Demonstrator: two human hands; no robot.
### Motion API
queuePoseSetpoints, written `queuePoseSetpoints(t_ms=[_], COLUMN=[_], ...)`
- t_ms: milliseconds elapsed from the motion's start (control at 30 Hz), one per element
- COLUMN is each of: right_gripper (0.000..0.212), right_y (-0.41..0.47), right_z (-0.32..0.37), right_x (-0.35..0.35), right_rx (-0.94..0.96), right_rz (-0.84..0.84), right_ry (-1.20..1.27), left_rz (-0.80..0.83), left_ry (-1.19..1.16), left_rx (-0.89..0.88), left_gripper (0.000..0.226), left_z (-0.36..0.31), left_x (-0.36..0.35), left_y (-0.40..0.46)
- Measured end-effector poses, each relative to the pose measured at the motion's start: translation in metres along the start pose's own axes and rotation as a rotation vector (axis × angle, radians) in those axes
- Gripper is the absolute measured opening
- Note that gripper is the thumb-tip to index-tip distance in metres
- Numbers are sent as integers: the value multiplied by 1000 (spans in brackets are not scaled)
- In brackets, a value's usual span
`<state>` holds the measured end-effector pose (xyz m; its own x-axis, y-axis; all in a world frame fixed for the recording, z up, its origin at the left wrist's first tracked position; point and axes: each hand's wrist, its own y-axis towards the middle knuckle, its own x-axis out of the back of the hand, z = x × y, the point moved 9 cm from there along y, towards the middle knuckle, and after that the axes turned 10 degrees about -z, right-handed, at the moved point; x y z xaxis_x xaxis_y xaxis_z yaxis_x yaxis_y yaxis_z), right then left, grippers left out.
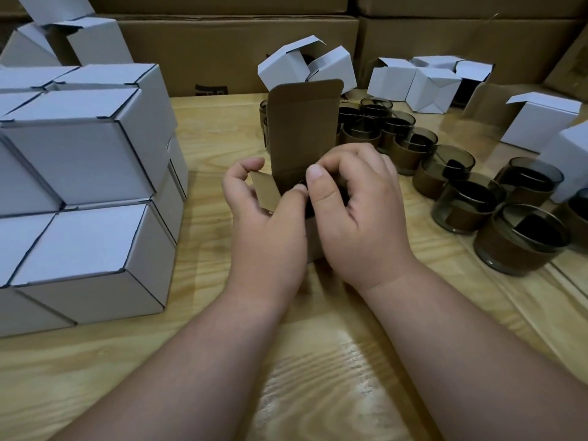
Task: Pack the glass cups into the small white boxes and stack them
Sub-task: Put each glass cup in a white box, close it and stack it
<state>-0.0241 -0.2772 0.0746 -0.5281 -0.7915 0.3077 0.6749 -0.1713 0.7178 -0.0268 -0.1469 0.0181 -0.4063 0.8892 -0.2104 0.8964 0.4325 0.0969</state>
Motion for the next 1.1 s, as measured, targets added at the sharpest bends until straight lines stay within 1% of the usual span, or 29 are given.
queuePoseSetpoints(t_ms=[67,167,267,333,400,533,600,633,700,733,800,933,1000,1100], right_gripper=[33,34,38,40,38,30,28,31,43,49,56,62,60,47], right_y=[0,0,-1,-3,-5,-4,-3,-3,-4,-6,-8,-8,-9,-8], right_z=[-1,-6,-22,-26,-22,-16,-18,-20,-26,-29,-34,-40,-42,-41], right_x=[3,15,21,17,15,13,10,7,-1,-4,-10,-15,-17,-16], right_rx=[-12,-54,-219,-282,-257,-174,-200,-239,-317,-349,-391,-433,-435,-436], right_rz=[-43,-196,-281,-261,-238,-205,-186,-168,-120,-97,-59,-26,-19,-22], right_ry=[27,99,230,374,444,405,367,367,384,397,433,504,508,549], left_rz=[-10,-22,-52,-65,-35,25,40,51,42,23,17,24,36,48], left_ry=[6,24,52,88,109,81,64,40,41,64,59,-27,-33,-26], left_rx=[0,-30,-86,-135,-170,-207,-175,-149,-116,-125,-141,-132,-140,-141], left_gripper=[46,50,53,49,43,33,30,24,10,10,22,59,62,53], left_z=[0,-3,-6,-8,-10,-15,-12,-11,-9,-8,-6,-9,-10,-7], left_x=[0,0,1,2,0,-3,-4,-5,-5,-4,-4,-3,-3,-4], left_y=[0,0,0,0,-1,-4,-3,-2,-1,0,0,0,-1,0])
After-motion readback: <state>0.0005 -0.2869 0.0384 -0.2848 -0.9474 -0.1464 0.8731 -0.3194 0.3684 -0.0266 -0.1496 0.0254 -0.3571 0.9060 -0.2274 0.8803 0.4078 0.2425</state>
